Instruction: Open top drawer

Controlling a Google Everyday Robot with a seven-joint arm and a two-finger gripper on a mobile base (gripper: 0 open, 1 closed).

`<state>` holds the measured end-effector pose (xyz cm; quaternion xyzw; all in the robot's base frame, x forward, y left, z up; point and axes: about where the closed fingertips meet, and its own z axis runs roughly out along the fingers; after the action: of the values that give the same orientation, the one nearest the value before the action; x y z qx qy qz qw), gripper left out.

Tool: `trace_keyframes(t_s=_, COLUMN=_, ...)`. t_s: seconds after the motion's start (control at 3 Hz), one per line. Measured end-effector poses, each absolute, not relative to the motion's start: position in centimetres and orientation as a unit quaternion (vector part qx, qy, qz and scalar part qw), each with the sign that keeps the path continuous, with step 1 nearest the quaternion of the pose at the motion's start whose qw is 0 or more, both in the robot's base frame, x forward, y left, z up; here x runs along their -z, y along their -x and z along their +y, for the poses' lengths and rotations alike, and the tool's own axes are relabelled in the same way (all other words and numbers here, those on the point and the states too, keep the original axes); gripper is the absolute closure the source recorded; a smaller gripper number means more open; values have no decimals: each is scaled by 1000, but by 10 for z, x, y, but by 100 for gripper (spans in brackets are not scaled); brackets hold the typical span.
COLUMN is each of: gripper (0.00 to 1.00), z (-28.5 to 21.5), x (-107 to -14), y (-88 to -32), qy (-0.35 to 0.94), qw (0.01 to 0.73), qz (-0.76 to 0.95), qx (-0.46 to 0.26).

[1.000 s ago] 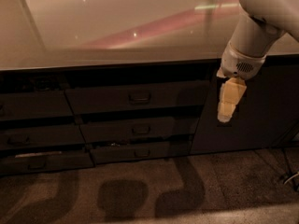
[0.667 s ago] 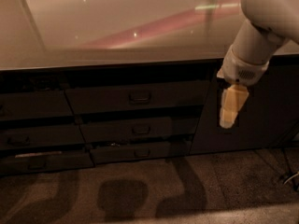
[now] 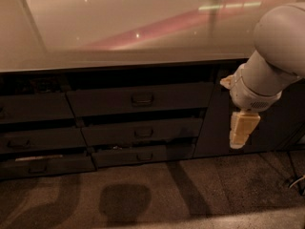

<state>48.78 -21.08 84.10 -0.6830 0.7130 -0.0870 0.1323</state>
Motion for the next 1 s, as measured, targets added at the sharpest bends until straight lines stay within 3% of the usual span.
trace_keyframes(t_s=0.67, gripper=0, z=-210, x=-840, y=-488, qy=686, qw=133, qz=711, qx=77)
trace_keyframes(t_s=1.0, gripper=0, z=-180, x=-837, y=-498, qy=706, qw=107, qz=694, qx=86)
